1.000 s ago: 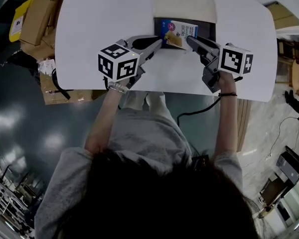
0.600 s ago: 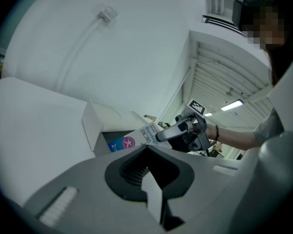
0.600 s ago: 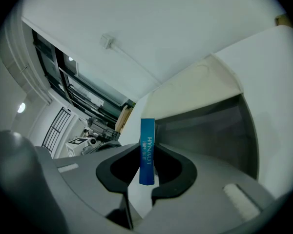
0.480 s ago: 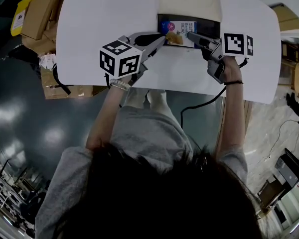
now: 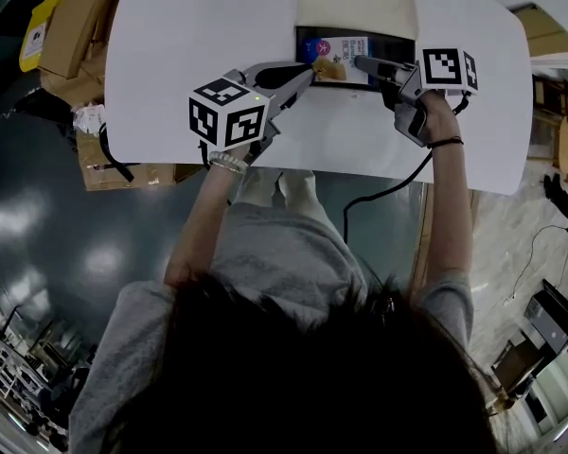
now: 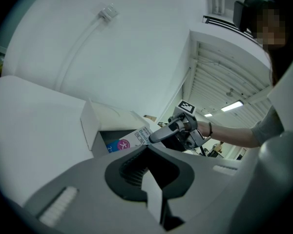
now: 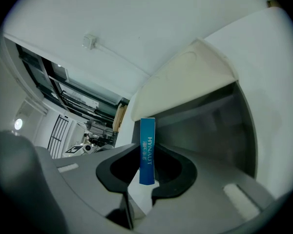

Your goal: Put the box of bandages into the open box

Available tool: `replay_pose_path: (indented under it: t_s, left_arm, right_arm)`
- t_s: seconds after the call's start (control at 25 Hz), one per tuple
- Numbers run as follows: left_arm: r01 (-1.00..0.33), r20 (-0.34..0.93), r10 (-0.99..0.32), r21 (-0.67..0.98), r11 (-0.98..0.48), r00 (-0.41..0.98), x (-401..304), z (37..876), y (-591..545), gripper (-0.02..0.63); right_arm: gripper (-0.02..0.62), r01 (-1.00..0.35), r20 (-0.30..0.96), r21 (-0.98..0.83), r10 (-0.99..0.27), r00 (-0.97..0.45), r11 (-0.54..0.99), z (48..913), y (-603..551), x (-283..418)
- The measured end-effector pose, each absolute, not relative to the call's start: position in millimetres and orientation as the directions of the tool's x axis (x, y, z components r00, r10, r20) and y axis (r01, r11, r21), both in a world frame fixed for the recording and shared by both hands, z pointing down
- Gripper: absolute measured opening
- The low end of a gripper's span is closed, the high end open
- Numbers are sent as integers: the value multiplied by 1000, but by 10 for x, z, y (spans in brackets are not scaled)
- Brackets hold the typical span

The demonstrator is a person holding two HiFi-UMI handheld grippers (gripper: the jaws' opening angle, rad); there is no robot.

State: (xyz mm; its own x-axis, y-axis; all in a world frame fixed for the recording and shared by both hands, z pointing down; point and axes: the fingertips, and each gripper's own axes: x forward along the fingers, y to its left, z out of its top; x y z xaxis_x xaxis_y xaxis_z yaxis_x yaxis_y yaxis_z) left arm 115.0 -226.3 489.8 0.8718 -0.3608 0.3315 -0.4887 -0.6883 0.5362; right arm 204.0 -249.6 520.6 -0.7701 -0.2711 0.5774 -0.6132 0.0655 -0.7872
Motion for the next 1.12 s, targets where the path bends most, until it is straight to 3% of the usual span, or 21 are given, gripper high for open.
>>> replay_pose_path:
  t_s: [1.12]
  left_arm:
    - [-484, 326, -358, 548, -683, 875, 1141, 4940, -2275, -5]
  right_arm:
    - [130, -780, 768, -626, -183, -613, -13, 5646, -2632, 2235]
